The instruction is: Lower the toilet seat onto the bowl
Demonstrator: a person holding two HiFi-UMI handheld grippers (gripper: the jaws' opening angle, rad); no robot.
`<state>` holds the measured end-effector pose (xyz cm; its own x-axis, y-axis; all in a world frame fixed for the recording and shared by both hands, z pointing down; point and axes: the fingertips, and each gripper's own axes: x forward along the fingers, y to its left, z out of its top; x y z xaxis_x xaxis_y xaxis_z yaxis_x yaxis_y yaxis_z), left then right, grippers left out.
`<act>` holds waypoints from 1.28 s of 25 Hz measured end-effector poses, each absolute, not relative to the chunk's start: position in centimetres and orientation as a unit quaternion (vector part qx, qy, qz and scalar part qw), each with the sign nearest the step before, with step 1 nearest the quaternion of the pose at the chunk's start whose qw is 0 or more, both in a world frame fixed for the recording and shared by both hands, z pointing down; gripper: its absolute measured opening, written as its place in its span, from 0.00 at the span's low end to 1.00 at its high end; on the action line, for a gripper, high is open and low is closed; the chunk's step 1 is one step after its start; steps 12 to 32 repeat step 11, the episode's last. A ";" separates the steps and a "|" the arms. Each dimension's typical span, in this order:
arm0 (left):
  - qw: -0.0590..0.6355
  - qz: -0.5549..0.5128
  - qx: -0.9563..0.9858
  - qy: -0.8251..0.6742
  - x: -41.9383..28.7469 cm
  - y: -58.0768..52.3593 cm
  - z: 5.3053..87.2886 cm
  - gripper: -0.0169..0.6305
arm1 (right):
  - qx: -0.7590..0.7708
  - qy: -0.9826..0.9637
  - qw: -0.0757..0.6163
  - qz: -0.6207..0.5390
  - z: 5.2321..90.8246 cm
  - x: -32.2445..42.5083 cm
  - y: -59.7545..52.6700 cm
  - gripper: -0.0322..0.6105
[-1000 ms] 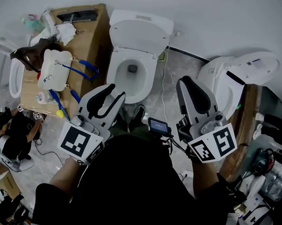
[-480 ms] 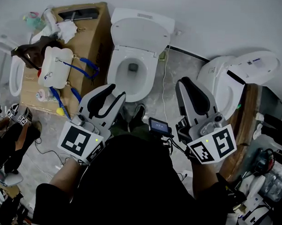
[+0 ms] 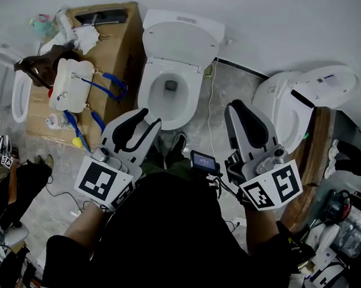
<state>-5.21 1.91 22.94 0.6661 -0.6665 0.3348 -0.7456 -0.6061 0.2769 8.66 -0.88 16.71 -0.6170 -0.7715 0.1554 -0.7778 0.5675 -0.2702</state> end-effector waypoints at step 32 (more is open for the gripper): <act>0.199 0.101 0.893 -0.392 -5.6 1.7 23.3 0.24 | 0.445 -0.881 0.019 0.159 17.3 8.5 -0.8 0.15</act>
